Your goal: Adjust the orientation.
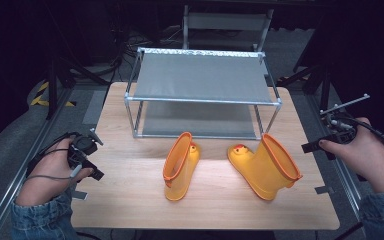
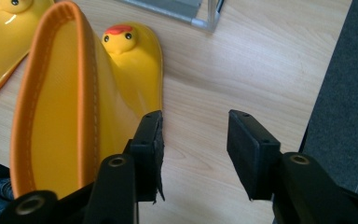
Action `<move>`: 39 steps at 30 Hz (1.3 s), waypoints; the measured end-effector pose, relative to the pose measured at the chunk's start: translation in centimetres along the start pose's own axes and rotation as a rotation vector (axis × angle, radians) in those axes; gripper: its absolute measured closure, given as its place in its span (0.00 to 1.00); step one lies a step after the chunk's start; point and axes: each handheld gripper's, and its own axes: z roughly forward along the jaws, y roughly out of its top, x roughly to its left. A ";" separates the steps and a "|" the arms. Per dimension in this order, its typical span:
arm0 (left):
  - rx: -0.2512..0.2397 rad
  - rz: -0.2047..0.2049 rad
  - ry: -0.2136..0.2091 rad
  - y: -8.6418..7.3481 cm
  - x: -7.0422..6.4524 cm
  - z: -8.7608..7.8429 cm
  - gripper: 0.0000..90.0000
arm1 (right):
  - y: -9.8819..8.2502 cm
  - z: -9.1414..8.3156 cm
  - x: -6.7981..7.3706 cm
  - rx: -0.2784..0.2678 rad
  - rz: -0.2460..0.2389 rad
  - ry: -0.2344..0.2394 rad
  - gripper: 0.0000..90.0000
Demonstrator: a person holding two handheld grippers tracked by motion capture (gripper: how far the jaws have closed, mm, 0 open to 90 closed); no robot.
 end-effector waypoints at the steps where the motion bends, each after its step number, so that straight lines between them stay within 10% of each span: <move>1: -0.006 -0.001 -0.001 0.0 0.0 0.0 0.40 | 0.0 0.0 0.2 -0.004 -0.007 0.000 0.62; 39: -0.080 0.125 -0.037 0.8 -1.2 0.3 0.32 | 4.8 1.6 15.1 -0.003 -0.185 0.143 0.56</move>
